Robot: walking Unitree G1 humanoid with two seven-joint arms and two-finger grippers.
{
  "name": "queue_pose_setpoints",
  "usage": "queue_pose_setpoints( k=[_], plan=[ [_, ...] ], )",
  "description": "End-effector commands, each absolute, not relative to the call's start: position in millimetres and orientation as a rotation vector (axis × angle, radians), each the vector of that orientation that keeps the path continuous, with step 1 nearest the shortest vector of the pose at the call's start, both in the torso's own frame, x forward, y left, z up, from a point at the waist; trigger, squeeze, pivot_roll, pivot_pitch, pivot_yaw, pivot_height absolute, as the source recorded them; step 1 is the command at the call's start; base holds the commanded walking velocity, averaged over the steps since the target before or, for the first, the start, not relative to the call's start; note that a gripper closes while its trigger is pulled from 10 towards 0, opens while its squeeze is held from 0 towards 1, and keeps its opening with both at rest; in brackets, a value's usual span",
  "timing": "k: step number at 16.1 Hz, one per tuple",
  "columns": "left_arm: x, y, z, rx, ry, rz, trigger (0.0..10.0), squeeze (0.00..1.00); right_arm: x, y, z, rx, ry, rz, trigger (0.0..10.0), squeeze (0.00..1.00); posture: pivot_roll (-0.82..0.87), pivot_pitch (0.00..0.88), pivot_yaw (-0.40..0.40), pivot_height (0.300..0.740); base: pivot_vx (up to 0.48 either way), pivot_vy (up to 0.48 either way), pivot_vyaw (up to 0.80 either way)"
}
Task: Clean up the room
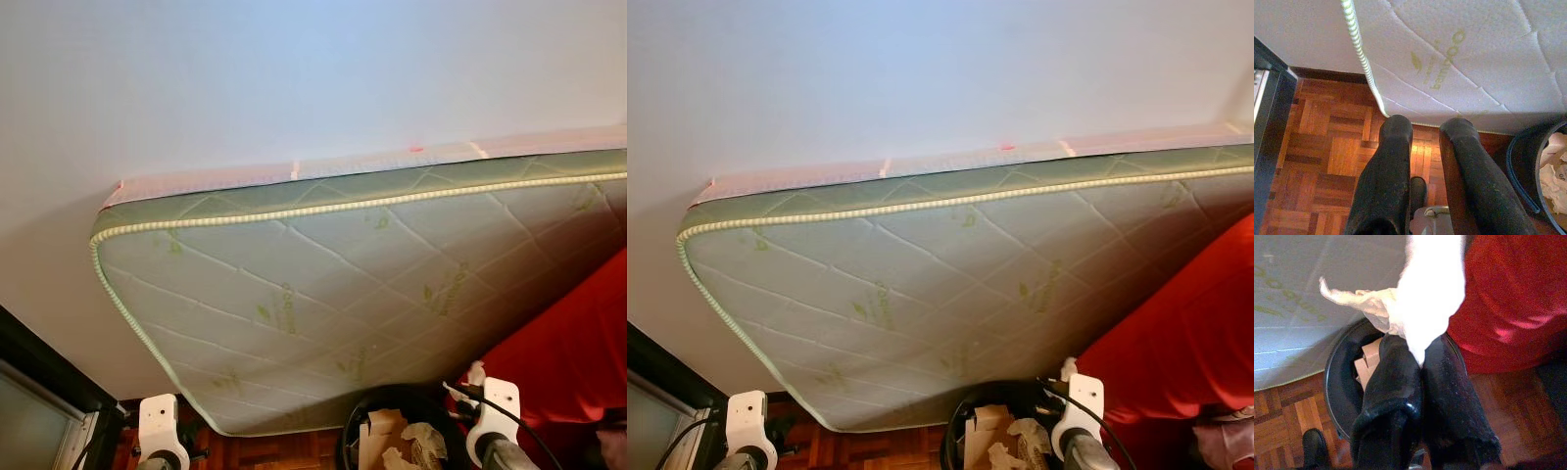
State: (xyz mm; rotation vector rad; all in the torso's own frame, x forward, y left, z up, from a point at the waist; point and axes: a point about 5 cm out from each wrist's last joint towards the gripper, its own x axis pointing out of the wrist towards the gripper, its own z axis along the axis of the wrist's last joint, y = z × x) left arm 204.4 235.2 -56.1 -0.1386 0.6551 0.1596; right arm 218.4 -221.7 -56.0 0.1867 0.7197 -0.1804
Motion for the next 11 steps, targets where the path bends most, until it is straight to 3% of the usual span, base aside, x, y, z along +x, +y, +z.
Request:
queue_pose_setpoints(
  k=[1, 4, 5, 6, 7, 8, 9, 10, 11],
  plan=[
    [198.1, 240.4, -59.2, -0.132, 0.689, 0.173, 10.0, 0.00, 216.3, -219.2, -58.4, 0.197, 0.741, -0.174, 10.0, 0.00, 0.11, 0.000, 0.037, 0.740, 0.000, 0.000, 0.00],
    [197.5, 241.8, -59.2, -0.131, 0.691, 0.176, 10.0, 0.00, 219.1, -217.3, -56.8, 0.210, 0.726, -0.173, 10.0, 0.00, 0.11, 0.000, 0.041, 0.740, 0.000, 0.000, 0.00],
    [197.5, 242.4, -59.1, -0.129, 0.692, 0.175, 10.0, 0.00, 220.0, -216.6, -56.4, 0.216, 0.720, -0.176, 10.0, 0.18, 0.11, 0.000, 0.042, 0.740, 0.000, 0.000, 0.00],
    [197.6, 242.8, -58.9, -0.127, 0.692, 0.174, 10.0, 0.00, 220.1, -216.3, -56.4, 0.219, 0.721, -0.178, 10.0, 0.51, 0.11, 0.000, 0.042, 0.740, 0.000, 0.000, 0.00],
    [198.1, 242.8, -58.7, -0.127, 0.692, 0.172, 10.0, 0.00, 220.3, -215.4, -56.6, 0.224, 0.724, -0.173, 10.0, 0.58, 0.11, 0.000, 0.040, 0.740, 0.000, 0.000, 0.00],
    [198.2, 243.0, -58.6, -0.127, 0.692, 0.173, 10.0, 0.00, 220.6, -214.6, -56.6, 0.230, 0.725, -0.167, 10.0, 0.58, 0.11, 0.000, 0.041, 0.740, 0.000, 0.000, 0.00],
    [198.2, 243.1, -58.6, -0.128, 0.692, 0.174, 10.0, 0.00, 220.7, -214.0, -56.7, 0.233, 0.727, -0.159, 10.0, 0.90, 0.11, 0.001, 0.040, 0.740, 0.000, 0.000, 0.00],
    [198.2, 243.1, -58.5, -0.128, 0.692, 0.174, 10.0, 0.00, 220.7, -213.1, -56.9, 0.234, 0.732, -0.147, 10.0, 1.00, 0.11, 0.005, 0.037, 0.740, 0.000, 0.000, 0.00],
    [197.8, 242.9, -58.9, -0.129, 0.695, 0.173, 10.0, 0.00, 220.6, -212.1, -57.2, 0.232, 0.737, -0.133, 10.0, 1.00, 0.12, 0.007, 0.037, 0.740, 0.000, 0.000, 0.00]
  ],
)
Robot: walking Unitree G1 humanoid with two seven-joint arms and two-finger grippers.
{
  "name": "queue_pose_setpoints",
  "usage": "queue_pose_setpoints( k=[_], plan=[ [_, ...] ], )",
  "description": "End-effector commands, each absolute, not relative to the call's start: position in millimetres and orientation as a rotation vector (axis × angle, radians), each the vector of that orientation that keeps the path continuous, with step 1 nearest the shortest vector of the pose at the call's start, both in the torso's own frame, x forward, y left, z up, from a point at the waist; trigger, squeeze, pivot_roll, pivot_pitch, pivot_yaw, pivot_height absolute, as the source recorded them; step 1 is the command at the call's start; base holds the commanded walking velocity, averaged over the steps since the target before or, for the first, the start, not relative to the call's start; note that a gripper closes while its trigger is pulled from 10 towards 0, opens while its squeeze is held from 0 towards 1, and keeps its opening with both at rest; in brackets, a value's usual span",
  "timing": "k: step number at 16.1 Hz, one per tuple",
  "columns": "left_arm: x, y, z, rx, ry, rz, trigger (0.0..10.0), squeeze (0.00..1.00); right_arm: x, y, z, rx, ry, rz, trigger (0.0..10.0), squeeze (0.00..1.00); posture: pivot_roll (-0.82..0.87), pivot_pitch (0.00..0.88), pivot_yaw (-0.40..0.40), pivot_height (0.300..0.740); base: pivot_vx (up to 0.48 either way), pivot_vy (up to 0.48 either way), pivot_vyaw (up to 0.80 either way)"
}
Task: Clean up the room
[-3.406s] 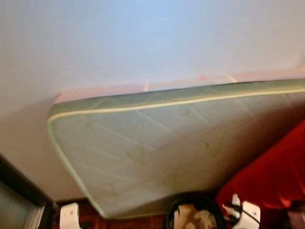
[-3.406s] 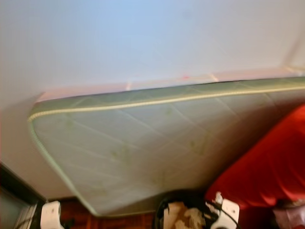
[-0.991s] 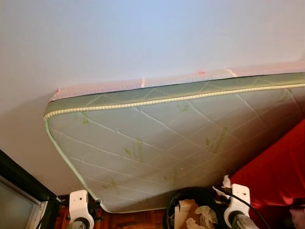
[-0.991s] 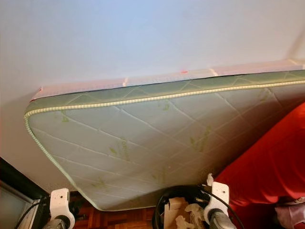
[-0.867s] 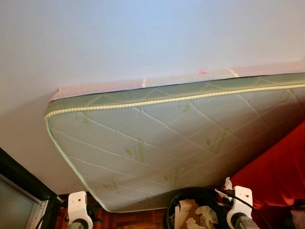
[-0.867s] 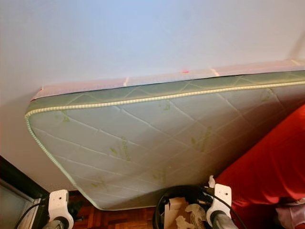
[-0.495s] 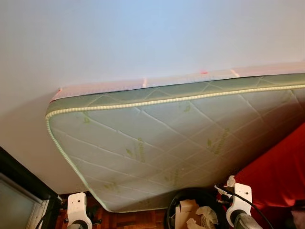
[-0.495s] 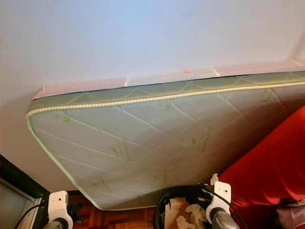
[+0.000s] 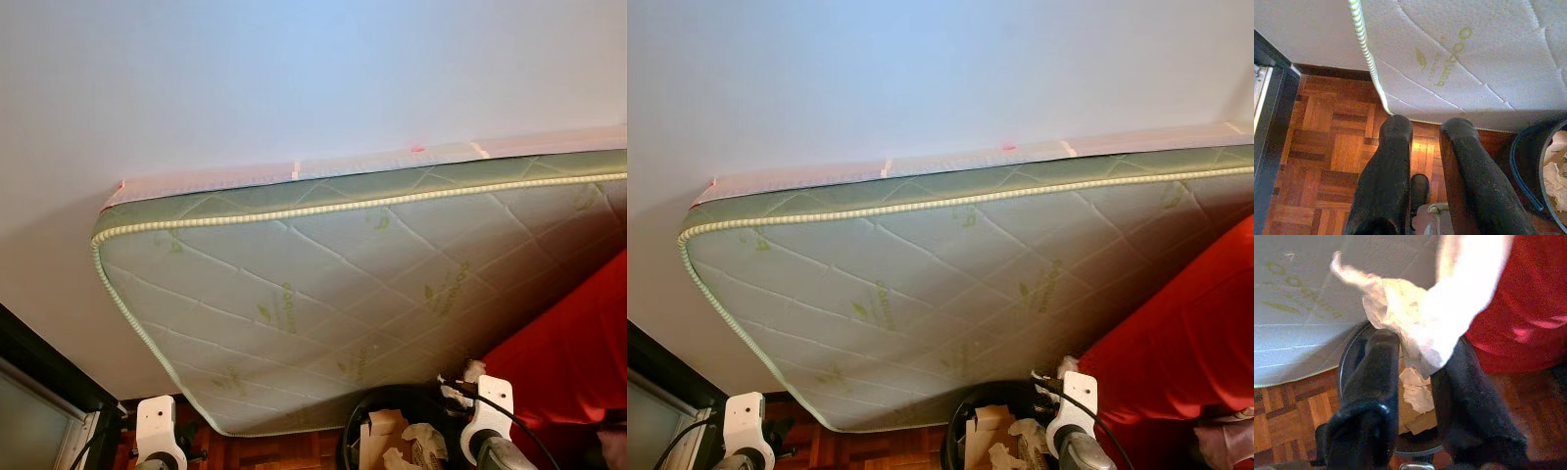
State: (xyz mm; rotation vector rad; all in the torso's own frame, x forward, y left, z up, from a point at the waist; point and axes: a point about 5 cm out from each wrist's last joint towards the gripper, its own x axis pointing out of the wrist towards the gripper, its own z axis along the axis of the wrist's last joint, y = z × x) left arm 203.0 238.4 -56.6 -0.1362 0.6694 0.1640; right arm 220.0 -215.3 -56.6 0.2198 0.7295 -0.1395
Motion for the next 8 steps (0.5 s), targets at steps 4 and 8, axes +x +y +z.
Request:
queue_pose_setpoints(
  k=[4, 8],
  plan=[
    [190.8, 244.3, -62.6, -0.137, 0.718, 0.180, 10.0, 0.00, 219.7, -211.0, -58.1, 0.227, 0.749, -0.116, 10.0, 1.00, 0.12, 0.011, 0.033, 0.740, 0.000, 0.000, 0.00],
    [169.6, 262.6, -67.5, -0.143, 0.767, 0.213, 10.0, 0.00, 220.2, -208.6, -58.3, 0.212, 0.760, -0.085, 10.0, 1.00, 0.12, 0.019, 0.026, 0.740, 0.000, 0.000, 0.00]
  ],
)
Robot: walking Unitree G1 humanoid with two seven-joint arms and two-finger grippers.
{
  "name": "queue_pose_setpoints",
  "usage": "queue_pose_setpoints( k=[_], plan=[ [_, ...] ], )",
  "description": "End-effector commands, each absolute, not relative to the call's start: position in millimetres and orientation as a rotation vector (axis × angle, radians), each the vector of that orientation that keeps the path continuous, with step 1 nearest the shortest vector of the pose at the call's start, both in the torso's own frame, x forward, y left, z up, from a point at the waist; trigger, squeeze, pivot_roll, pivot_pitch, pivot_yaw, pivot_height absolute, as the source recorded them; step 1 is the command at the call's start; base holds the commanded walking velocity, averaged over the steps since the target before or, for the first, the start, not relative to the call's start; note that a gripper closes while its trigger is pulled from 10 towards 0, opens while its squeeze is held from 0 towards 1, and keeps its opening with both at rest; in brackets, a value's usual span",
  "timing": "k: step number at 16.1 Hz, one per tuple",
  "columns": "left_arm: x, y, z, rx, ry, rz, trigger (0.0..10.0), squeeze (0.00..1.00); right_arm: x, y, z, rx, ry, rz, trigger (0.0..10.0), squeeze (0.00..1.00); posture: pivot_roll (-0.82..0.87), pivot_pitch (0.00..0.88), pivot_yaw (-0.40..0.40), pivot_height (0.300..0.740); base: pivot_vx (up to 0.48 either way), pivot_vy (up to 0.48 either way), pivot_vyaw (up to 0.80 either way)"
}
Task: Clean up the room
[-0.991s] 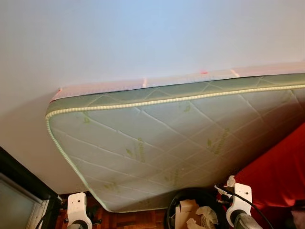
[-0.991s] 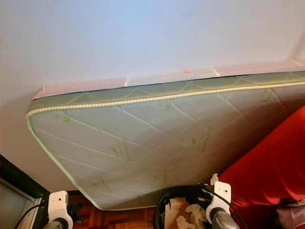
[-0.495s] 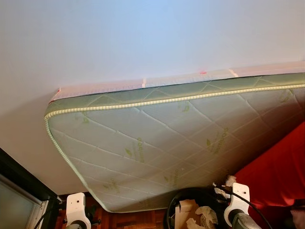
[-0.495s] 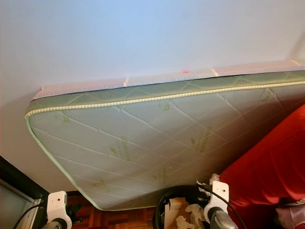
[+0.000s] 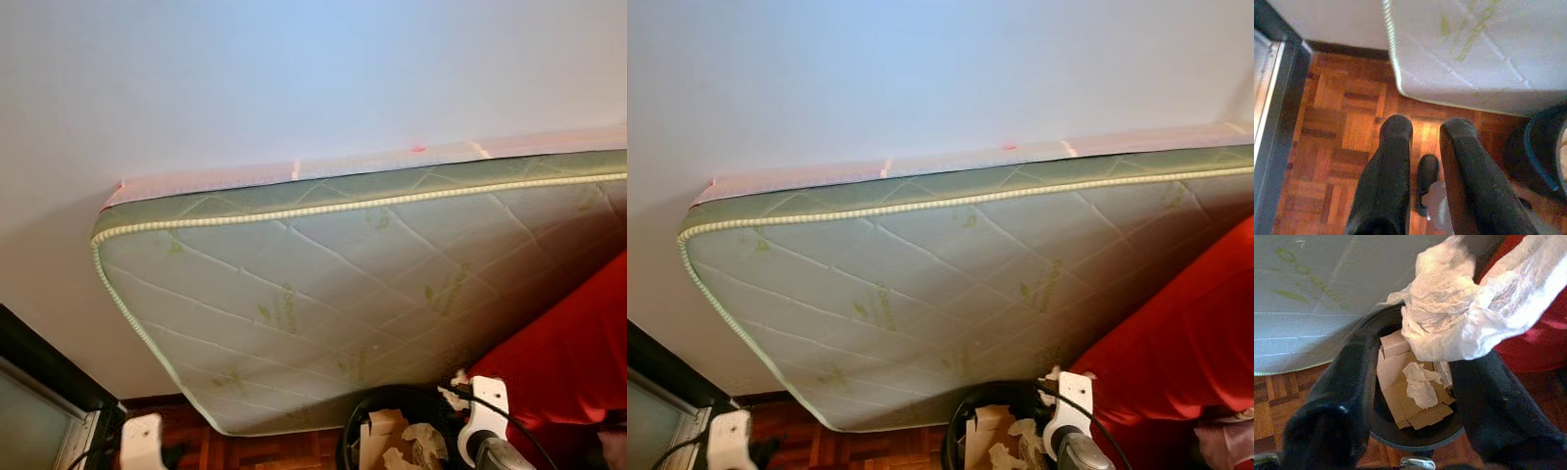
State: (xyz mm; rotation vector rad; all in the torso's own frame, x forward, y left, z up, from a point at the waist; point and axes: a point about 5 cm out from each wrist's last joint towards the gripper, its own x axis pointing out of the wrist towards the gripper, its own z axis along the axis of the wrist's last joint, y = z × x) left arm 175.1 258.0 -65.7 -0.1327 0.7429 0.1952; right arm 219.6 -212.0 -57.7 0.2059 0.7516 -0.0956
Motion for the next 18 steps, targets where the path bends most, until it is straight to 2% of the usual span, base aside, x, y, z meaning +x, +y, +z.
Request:
queue_pose_setpoints(
  k=[1, 7, 11, 16, 17, 18],
  plan=[
    [165.5, 266.3, -68.2, -0.144, 0.778, 0.222, 10.0, 0.00, 220.1, -208.2, -58.5, 0.212, 0.763, -0.079, 10.0, 1.00, 0.12, 0.019, 0.026, 0.740, 0.000, 0.000, 0.00],
    [158.1, 269.1, -71.2, -0.151, 0.809, 0.237, 10.0, 0.00, 217.7, -201.8, -61.4, 0.199, 0.806, -0.009, 10.0, 1.00, 0.12, 0.021, 0.024, 0.740, 0.000, 0.000, 0.00],
    [159.2, 261.4, -73.6, -0.154, 0.817, 0.229, 10.0, 0.00, 209.7, -201.9, -66.8, 0.088, 0.888, 0.060, 10.0, 1.00, 0.13, 0.026, 0.017, 0.740, 0.000, 0.000, 0.00],
    [160.2, 251.2, -76.6, -0.160, 0.825, 0.220, 10.0, 0.00, 210.8, -200.5, -66.1, 0.091, 0.870, 0.065, 10.0, 1.00, 0.13, 0.024, 0.012, 0.740, 0.000, 0.000, 0.00],
    [160.7, 250.4, -76.7, -0.162, 0.824, 0.219, 10.0, 0.00, 212.4, -201.5, -64.9, 0.100, 0.857, 0.055, 10.0, 0.22, 0.13, 0.020, 0.010, 0.740, 0.000, 0.000, 0.00],
    [161.0, 250.8, -76.4, -0.162, 0.823, 0.218, 10.0, 0.00, 213.8, -203.9, -63.5, 0.100, 0.841, 0.033, 10.0, 0.00, 0.13, 0.019, 0.011, 0.740, 0.000, 0.000, 0.00]
  ],
)
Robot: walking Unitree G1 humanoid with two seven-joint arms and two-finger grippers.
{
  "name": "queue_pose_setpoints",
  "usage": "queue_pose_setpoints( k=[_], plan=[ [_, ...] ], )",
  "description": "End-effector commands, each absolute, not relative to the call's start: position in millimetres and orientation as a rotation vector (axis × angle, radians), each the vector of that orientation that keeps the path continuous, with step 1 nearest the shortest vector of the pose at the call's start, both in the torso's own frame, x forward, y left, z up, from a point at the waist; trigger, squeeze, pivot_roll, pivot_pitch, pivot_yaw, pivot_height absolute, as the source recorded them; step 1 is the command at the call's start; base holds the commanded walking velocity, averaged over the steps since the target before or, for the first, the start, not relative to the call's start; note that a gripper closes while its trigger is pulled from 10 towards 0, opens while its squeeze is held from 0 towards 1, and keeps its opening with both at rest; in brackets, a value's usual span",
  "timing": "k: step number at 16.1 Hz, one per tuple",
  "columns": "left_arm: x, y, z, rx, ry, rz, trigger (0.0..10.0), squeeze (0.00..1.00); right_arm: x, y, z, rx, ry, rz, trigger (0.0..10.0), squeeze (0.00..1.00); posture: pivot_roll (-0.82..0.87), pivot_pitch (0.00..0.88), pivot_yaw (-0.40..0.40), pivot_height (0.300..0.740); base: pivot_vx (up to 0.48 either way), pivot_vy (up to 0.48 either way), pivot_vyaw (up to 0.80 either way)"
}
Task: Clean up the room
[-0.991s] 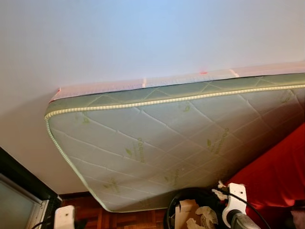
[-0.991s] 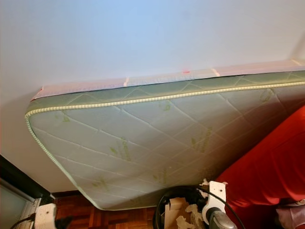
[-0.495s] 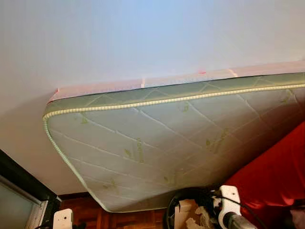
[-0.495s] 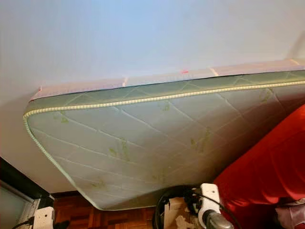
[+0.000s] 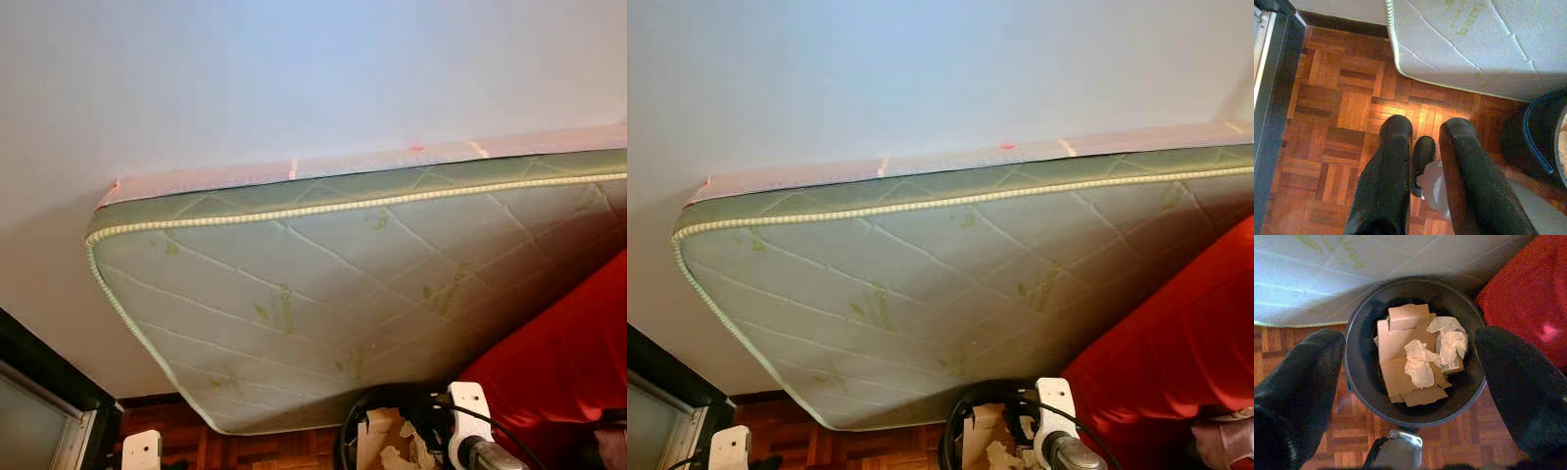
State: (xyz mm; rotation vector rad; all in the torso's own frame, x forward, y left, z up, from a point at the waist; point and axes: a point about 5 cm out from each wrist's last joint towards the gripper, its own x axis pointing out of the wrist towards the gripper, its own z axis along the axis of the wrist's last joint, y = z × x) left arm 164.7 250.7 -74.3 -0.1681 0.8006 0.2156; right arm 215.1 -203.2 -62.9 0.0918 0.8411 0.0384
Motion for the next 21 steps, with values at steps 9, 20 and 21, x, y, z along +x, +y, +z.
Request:
queue_pose_setpoints(
  k=[9, 20, 21],
  plan=[
    [161.7, 254.8, -74.8, -0.142, 0.824, 0.206, 10.0, 0.00, 184.7, -244.5, -70.5, 0.259, 0.826, -0.301, 10.0, 0.00, 0.11, 0.000, 0.034, 0.740, 0.000, 0.000, 0.00],
    [156.1, 242.9, -82.6, -0.153, 0.895, 0.217, 10.0, 0.00, 178.5, -217.6, -79.3, 0.208, 0.878, -0.129, 10.0, 0.00, 0.10, 0.000, 0.020, 0.740, 0.000, 0.000, 0.00],
    [155.9, 242.8, -82.7, -0.150, 0.897, 0.216, 10.0, 0.00, 178.2, -216.3, -79.7, 0.205, 0.880, -0.122, 10.0, 0.00, 0.10, 0.000, 0.020, 0.740, 0.000, 0.000, 0.00]
  ],
)
